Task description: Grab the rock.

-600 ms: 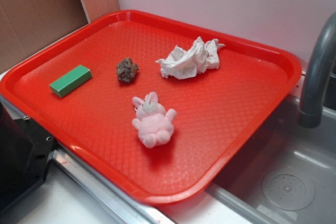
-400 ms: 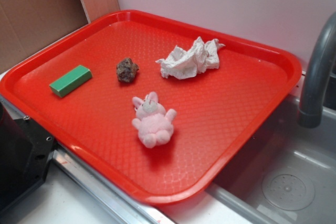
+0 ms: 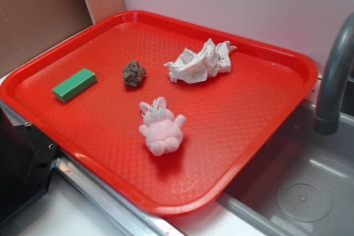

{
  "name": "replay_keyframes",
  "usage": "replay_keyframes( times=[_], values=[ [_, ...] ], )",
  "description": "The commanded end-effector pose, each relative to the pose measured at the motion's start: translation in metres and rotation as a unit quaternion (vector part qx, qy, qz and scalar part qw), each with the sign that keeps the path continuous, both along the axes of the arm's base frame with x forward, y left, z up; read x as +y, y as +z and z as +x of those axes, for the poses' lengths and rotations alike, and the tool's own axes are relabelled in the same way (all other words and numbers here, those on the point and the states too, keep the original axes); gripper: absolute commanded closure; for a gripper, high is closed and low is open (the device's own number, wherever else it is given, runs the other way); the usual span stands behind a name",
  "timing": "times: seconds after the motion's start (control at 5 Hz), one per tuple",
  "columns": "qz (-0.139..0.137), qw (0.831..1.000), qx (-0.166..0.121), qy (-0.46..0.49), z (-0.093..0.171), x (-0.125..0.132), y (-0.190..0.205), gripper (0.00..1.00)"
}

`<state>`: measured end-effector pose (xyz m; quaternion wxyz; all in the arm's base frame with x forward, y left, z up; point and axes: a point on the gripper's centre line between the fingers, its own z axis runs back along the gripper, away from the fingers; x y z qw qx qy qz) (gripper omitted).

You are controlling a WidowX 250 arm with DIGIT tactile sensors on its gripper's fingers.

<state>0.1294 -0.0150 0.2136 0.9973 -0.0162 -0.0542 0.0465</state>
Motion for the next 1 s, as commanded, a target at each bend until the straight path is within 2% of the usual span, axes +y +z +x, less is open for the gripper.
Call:
replay_keyframes(
  times=[0.0,0.2,0.6,0.8],
  values=[
    [-0.001,0.998,-0.031,0.047,0.037,0.017,-0.038,0.00],
    [0.000,0.997,-0.031,0.069,0.054,0.030,-0.060,0.00],
    [0.022,0.998,-0.030,0.055,0.085,0.025,-0.108,0.00],
    [0.027,0.998,-0.017,0.054,0.094,0.023,-0.131,0.00]
  ],
)
